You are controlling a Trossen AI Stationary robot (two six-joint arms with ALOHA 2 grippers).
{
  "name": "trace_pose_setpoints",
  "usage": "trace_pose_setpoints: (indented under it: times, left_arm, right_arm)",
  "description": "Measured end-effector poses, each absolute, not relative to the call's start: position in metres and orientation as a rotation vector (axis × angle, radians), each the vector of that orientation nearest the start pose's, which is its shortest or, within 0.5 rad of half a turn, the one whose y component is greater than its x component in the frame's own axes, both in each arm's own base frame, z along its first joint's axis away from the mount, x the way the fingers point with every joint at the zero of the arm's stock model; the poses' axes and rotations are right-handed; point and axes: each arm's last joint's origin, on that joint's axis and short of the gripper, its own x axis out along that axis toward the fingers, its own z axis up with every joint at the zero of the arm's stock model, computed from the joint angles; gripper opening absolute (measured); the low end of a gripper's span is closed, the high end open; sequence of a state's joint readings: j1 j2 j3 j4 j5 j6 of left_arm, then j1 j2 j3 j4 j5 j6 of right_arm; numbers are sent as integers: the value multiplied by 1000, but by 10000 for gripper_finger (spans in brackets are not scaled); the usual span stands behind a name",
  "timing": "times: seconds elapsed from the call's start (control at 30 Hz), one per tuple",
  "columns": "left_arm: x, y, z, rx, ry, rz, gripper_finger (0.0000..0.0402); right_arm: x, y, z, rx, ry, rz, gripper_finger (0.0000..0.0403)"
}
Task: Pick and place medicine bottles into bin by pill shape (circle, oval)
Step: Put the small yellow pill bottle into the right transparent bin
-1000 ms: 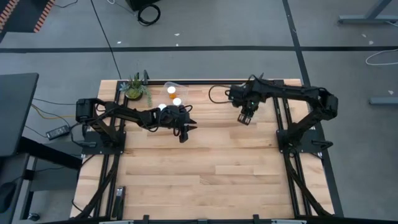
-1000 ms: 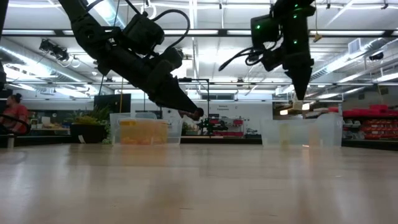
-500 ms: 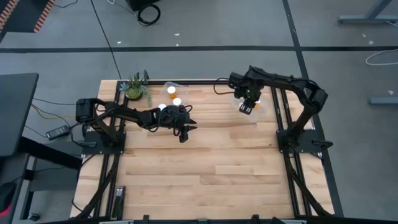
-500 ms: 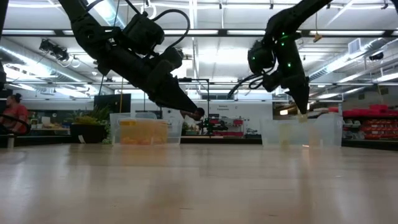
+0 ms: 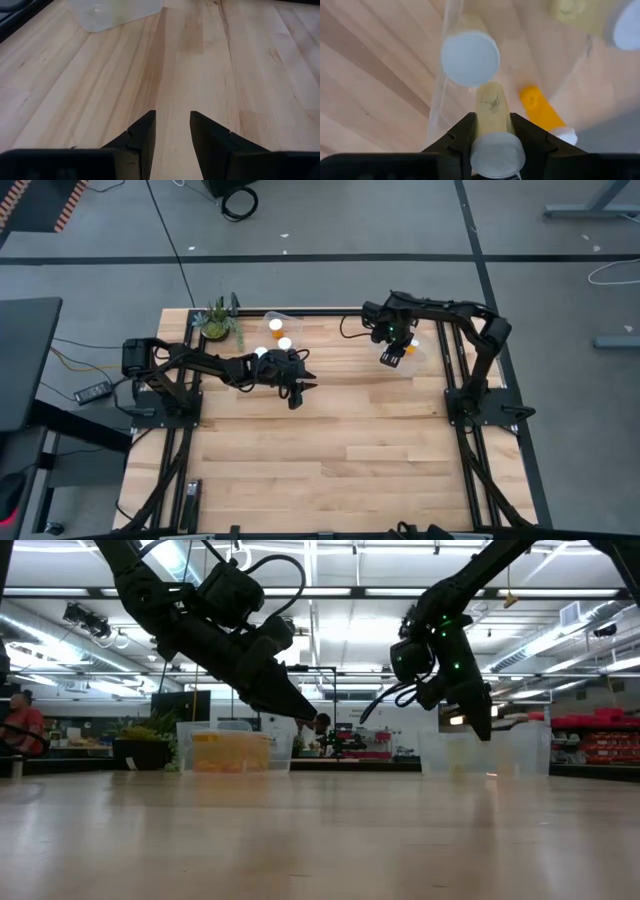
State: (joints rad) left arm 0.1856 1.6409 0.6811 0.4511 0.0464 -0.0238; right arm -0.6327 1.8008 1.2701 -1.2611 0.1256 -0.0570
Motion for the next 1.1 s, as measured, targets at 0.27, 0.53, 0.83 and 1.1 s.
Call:
trace_pose_setpoints:
  times: [0.27,0.53,0.83,1.1]
  left_arm:
    - [308,56,154,-82,504,142,122]
    - [308,56,154,-82,504,142,134]
    - [308,56,154,-82,503,142,128]
    - [308,56,154,-82,503,142,133]
  right_arm:
    - [239,-182,183,461,1778,-479,121]
    - [227,-175,170,480,1757,-495,122]
    - [224,-172,163,481,1749,-502,125]
    - [225,-173,161,479,1738,-506,165]
